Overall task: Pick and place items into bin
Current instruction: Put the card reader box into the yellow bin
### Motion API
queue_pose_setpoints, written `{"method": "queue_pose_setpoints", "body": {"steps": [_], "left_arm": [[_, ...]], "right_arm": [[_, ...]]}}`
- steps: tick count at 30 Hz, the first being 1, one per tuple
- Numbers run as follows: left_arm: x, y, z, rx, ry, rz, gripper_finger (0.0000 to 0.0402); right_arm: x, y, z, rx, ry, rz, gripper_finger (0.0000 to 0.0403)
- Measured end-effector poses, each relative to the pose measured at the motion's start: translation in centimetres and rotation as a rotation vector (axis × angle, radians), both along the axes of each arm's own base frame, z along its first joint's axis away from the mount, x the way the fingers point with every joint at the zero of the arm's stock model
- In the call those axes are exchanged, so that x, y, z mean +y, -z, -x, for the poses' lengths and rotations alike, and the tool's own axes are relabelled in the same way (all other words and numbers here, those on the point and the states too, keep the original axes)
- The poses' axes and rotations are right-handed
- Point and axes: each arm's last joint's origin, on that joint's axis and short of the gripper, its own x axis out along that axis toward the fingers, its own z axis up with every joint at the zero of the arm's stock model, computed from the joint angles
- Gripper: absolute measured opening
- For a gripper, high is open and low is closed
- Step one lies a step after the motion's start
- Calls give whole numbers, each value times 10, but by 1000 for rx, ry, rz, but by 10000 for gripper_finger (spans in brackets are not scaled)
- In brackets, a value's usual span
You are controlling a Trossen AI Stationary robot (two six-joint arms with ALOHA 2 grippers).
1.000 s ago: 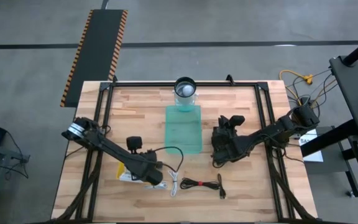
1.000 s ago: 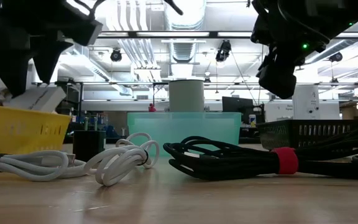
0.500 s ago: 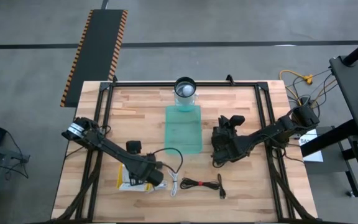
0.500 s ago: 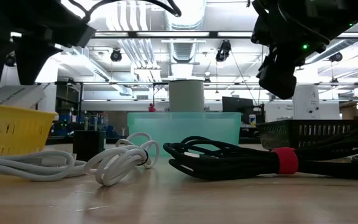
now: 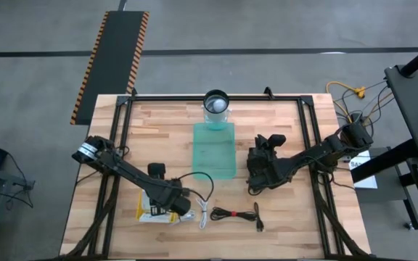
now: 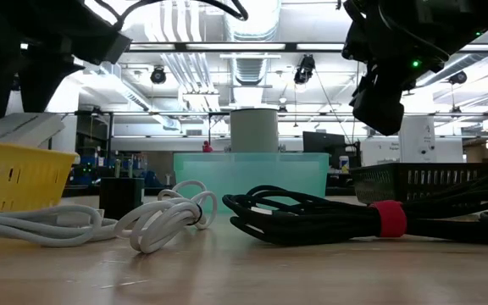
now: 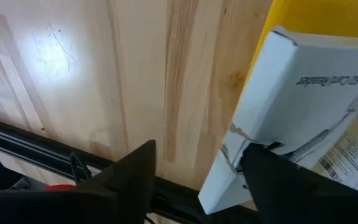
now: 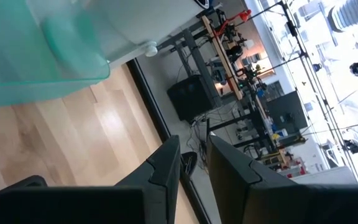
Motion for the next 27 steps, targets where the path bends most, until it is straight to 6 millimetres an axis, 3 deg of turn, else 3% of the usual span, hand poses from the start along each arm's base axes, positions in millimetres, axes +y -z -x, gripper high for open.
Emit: {"method": "queue_pose_setpoints", "body": {"steps": [3,8,15,27], "left_arm": [[1,-4,2,-14,5,7,177],[2,-6,2,-27,1,11,109],[1,-6,1,-47,2,1,10],[2,-9,2,-56,32,14,1]], "right_arm": [[0,0,-1,-23,1,1,68],[1,-3,-4,-248,19,35,68],[0,-2,-2,-425,36,25,68],[38,-13,0,-496,-85,-44,68]]}}
